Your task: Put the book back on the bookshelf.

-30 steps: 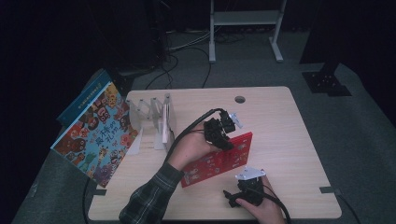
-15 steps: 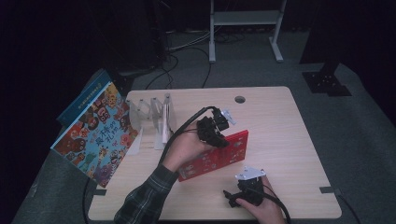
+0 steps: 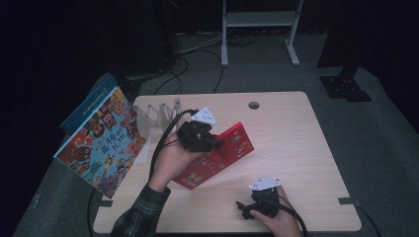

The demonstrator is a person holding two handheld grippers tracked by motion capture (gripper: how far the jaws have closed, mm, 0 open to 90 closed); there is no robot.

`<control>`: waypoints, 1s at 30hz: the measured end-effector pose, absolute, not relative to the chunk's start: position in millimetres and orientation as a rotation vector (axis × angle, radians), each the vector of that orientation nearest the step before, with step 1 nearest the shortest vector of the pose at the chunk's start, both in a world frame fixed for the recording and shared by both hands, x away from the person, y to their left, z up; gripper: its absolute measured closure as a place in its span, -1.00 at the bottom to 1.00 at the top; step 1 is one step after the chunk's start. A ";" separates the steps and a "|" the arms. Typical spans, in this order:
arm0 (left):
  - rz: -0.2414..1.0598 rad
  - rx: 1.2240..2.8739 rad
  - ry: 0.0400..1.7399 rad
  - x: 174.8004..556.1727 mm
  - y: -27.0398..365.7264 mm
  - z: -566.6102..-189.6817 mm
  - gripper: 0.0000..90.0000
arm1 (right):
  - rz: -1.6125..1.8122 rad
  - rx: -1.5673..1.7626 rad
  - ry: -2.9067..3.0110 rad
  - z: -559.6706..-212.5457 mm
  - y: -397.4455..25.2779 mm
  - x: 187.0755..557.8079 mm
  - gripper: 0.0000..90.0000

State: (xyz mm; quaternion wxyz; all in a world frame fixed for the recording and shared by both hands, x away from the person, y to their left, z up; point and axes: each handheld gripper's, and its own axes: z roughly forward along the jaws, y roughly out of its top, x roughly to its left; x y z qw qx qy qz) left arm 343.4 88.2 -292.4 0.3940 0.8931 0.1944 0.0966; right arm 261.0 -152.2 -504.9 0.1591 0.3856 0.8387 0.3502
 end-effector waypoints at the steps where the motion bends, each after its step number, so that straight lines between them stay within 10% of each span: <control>1: 0.256 2.248 0.502 341.1 95.3 -291.0 0.76 | 1.001 1.102 2.397 -504.9 -152.2 261.0 -1.00; 30: 0.471 1.747 0.853 276.8 301.4 -268.3 0.76 | 1.003 1.102 2.401 -505.1 -152.4 261.1 -1.00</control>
